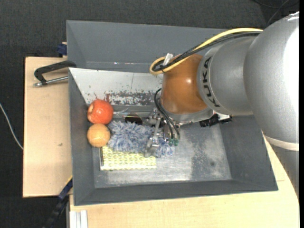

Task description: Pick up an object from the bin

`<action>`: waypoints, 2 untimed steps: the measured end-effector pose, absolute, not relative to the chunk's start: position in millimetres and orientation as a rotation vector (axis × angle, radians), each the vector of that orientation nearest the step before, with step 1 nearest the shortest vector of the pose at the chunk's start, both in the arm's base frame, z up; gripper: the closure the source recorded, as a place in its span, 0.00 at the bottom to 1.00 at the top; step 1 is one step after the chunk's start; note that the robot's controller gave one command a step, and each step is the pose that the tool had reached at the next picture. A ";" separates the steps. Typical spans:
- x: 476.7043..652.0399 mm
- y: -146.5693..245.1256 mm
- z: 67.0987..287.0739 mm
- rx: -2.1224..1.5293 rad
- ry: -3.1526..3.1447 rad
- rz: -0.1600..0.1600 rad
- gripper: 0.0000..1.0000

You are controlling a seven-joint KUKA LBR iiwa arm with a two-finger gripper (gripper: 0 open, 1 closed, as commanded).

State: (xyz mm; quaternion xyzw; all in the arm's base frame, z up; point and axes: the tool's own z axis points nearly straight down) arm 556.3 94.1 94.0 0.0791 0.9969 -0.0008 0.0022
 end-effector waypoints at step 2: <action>549.6 134.5 75.6 0.199 3.138 0.019 1.00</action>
Offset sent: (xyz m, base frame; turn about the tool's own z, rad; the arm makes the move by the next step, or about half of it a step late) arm -0.0078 0.0321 -0.0240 -0.0269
